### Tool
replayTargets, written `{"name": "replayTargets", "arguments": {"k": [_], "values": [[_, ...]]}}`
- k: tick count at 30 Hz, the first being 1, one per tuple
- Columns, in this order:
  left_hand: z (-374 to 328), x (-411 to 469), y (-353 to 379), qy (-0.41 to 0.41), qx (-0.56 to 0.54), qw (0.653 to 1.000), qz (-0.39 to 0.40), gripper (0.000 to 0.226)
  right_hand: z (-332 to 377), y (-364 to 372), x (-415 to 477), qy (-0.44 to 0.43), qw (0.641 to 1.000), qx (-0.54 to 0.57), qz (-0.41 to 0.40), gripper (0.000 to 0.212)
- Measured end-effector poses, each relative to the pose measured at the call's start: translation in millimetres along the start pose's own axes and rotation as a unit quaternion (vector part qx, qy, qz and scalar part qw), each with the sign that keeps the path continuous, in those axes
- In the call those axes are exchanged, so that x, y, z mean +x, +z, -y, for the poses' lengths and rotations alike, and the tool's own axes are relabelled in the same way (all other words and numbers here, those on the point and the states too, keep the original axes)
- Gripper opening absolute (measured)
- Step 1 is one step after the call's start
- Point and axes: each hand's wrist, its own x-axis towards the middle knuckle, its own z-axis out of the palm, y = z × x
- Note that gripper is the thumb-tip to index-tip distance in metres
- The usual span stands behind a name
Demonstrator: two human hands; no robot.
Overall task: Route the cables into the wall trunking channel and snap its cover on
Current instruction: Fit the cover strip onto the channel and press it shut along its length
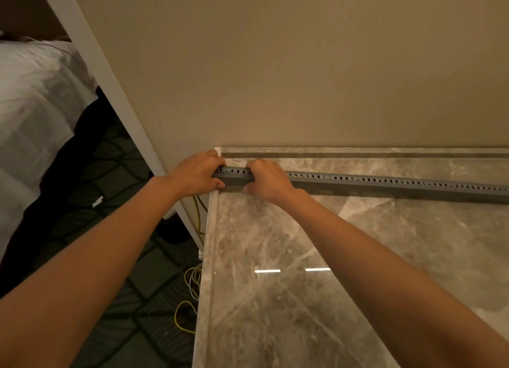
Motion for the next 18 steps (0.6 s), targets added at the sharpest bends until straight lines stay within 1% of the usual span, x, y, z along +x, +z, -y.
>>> {"name": "replayTargets", "arguments": {"k": [2,4,8,11,13,15,18], "values": [[3.3,1.2,-0.4,0.014,0.026,0.999,0.022,0.038,2.0,0.5,0.3,0.007,1.000,-0.009,0.002,0.029],[2.2,2.3,-0.7,0.021,0.067,0.997,0.027,0.039,3.4,1.0,0.2,0.013,1.000,-0.019,0.001,0.028],[-1.6,1.5,4.8,0.040,0.159,0.986,0.017,0.038,8.3,1.2,-3.4,0.014,0.999,-0.045,-0.020,0.024],[1.0,-2.1,9.7,0.055,0.197,0.979,-0.001,0.035,11.1,2.6,-5.4,0.004,0.998,-0.060,-0.021,0.023],[1.1,-4.1,13.0,0.058,0.197,0.979,-0.014,0.034,11.8,4.5,-6.2,0.000,0.998,-0.063,-0.028,0.020],[2.7,-5.8,13.9,0.058,0.174,0.983,-0.020,0.033,11.8,5.7,-6.9,-0.002,0.998,-0.062,-0.033,0.019],[10.7,-6.6,9.8,0.044,0.066,0.997,-0.023,0.034,10.1,4.8,-6.8,0.001,0.998,-0.047,-0.029,0.019]]}}
